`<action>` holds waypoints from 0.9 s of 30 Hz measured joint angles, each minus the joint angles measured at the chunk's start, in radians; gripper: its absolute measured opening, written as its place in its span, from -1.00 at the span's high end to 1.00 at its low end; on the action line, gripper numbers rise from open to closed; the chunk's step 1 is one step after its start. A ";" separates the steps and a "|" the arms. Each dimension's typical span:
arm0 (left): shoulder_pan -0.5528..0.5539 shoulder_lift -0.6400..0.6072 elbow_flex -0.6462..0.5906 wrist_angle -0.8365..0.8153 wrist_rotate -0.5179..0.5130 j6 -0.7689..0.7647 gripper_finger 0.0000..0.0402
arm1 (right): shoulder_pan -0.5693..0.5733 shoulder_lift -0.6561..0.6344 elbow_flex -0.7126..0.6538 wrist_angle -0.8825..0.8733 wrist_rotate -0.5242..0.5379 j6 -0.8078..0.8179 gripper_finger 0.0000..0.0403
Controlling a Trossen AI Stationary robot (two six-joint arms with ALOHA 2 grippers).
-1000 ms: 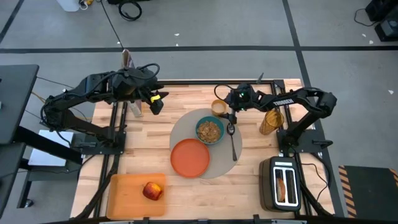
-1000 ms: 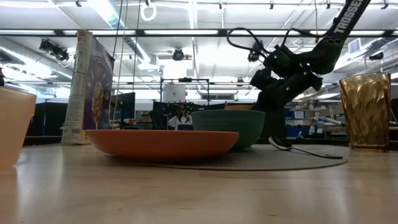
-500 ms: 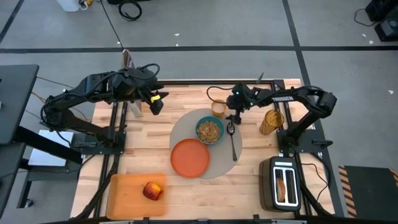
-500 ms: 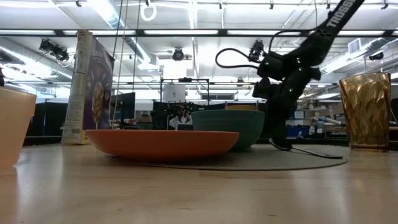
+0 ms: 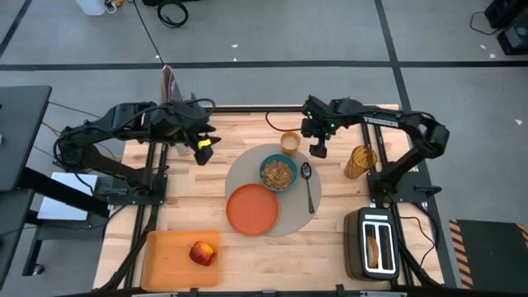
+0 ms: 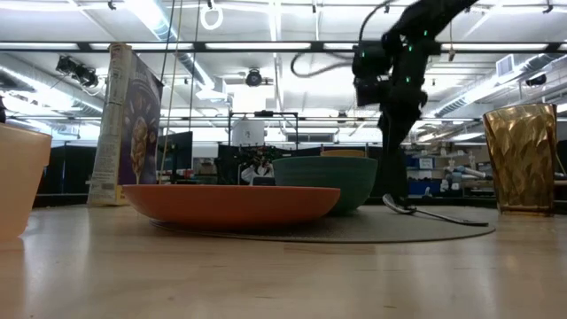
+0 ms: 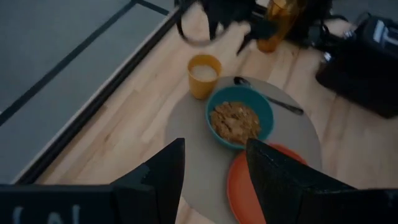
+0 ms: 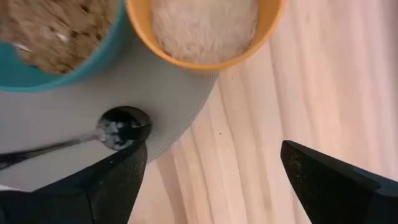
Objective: Arrange a breakfast setting
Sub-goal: Put the apple on the placemat left side of the bowl
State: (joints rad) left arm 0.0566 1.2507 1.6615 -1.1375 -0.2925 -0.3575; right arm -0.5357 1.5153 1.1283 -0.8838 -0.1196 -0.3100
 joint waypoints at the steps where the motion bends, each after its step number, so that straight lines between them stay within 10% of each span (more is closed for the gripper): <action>1: -0.011 0.000 0.000 -0.013 0.004 -0.010 0.11 | 0.009 -0.017 0.013 -0.017 0.006 0.004 -0.86; 17: -0.365 0.016 0.000 -0.192 0.123 -0.399 0.11 | 0.460 -0.334 0.072 0.107 0.104 0.470 -0.83; 27: -0.745 0.023 -0.085 -0.191 -0.052 -0.848 0.11 | 0.782 -0.250 0.072 0.430 0.330 0.765 -0.83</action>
State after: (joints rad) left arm -0.6886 1.2738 1.5761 -1.3289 -0.3440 -1.2051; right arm 0.2461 1.2655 1.2003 -0.4540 0.2101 0.4553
